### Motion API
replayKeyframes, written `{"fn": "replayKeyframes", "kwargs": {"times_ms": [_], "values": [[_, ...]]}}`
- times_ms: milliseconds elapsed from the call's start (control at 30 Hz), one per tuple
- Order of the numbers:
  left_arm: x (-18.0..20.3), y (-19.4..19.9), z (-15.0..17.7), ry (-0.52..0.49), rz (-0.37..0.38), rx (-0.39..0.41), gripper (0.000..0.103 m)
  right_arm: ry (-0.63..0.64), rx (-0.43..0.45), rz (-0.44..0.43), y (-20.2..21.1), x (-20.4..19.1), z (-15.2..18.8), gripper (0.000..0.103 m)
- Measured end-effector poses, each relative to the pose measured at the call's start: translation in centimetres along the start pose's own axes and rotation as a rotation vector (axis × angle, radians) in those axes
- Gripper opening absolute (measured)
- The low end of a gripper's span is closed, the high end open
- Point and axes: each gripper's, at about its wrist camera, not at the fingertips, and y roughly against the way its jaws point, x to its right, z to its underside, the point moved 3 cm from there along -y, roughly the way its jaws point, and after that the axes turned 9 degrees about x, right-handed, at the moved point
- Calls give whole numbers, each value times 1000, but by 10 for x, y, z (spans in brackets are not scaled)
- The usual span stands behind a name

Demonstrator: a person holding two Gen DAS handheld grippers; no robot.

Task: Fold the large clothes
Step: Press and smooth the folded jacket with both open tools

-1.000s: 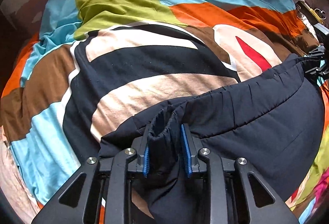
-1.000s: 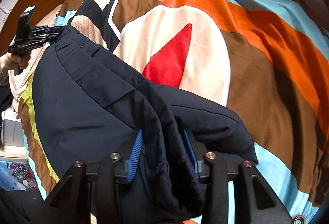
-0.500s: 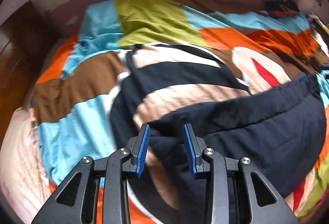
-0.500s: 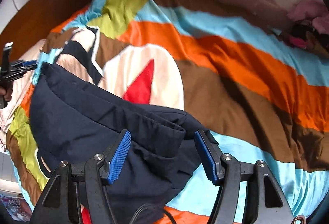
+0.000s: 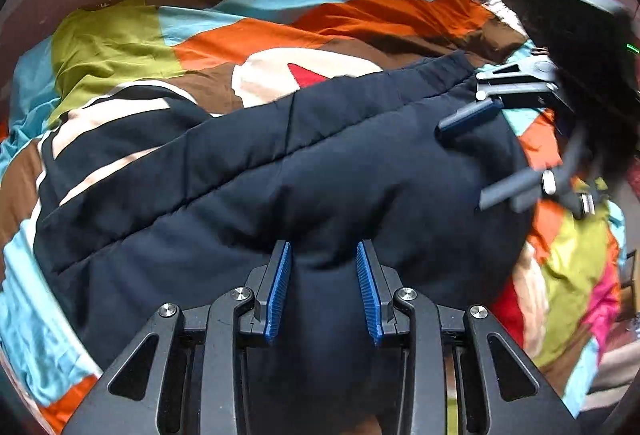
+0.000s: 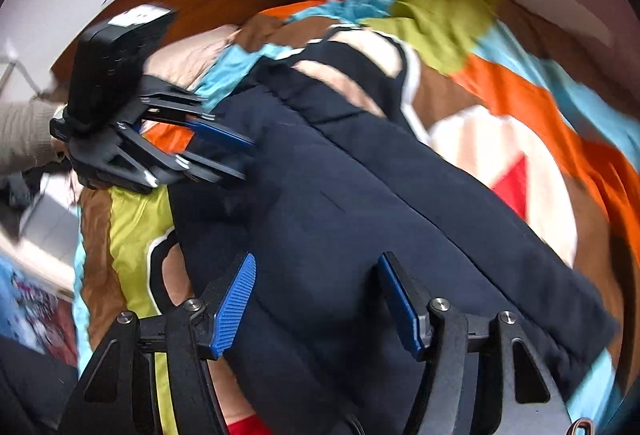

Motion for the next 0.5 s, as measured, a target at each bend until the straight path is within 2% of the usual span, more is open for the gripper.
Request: {"fn": "replayKeyframes", "kwargs": {"times_ms": [67, 167, 267, 333, 500], "values": [[-11, -15, -4, 31, -19, -5, 29, 36, -32, 37, -16, 0, 3, 60], [-38, -20, -5, 72, -62, 0, 30, 36, -52, 96, -21, 21, 14, 58], [-65, -14, 1, 106, -115, 0, 30, -70, -40, 187, -1, 65, 36, 56], [-81, -7, 11, 129, -124, -4, 29, -142, -45, 224, 11, 90, 53, 55], [-97, 0, 21, 150, -180, -7, 29, -246, -55, 334, 37, 132, 88, 54]]}}
